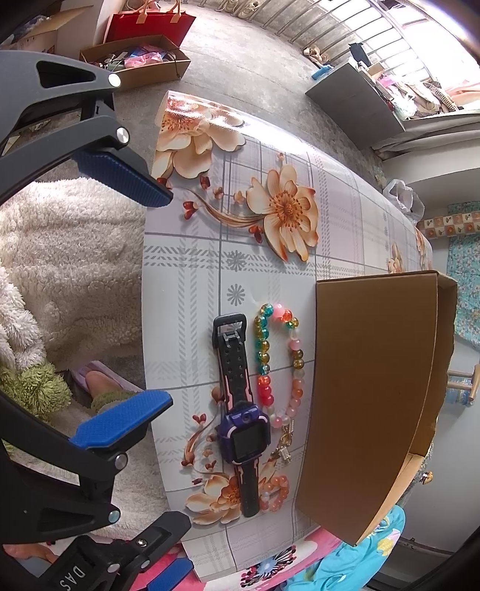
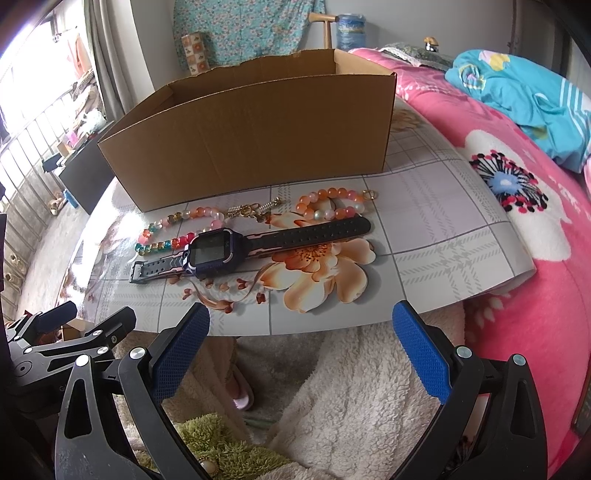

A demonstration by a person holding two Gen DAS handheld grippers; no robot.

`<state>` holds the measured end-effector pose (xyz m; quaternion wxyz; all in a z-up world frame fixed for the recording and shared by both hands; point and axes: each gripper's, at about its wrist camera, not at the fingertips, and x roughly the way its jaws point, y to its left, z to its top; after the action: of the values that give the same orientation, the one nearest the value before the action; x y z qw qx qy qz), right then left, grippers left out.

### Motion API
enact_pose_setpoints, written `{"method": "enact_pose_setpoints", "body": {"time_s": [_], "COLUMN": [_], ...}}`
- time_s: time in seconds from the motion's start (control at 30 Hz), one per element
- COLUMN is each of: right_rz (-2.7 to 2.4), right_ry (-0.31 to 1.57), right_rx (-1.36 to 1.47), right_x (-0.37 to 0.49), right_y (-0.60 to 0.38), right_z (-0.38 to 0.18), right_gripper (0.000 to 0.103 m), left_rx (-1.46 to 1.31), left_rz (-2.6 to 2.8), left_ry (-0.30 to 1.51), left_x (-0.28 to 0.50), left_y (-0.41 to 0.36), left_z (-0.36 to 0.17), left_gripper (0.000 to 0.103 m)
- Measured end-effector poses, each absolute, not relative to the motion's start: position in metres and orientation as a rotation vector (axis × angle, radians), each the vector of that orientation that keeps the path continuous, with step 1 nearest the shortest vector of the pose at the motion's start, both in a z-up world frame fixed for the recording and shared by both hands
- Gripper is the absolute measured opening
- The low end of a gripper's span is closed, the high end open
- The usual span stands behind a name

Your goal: Organize jewelry

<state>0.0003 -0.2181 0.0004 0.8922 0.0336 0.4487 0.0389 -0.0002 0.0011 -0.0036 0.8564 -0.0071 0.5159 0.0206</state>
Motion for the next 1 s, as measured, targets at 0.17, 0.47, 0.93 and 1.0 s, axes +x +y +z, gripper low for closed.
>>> {"method": "enact_pose_setpoints", "body": {"time_s": [0.17, 0.47, 0.93, 1.0], "right_rz": [0.08, 0.085, 0.11, 0.141], "right_ry": [0.928, 0.911, 0.908, 0.921], "right_rx": [0.071, 0.084, 0.111, 0.126], "right_x": [0.003, 0.016, 0.043, 0.049], "right_y": [-0.22, -0.219, -0.211, -0.206], "right_z": [0.003, 0.012, 0.022, 0.02], "right_gripper": [0.096, 0.096, 0.095, 0.093], "left_rx": [-0.014, 0.0, 0.066, 0.061], "left_rz": [0.051, 0.057, -0.02, -0.056], "left_ry": [1.079, 1.079, 1.076, 1.07], "left_x": [0.003, 0.013, 0.029, 0.029], "left_y": [0.001, 0.0, 0.023, 0.028], "left_z": [-0.002, 0.002, -0.003, -0.003], "left_gripper": [0.097, 0.097, 0.097, 0.097]}}
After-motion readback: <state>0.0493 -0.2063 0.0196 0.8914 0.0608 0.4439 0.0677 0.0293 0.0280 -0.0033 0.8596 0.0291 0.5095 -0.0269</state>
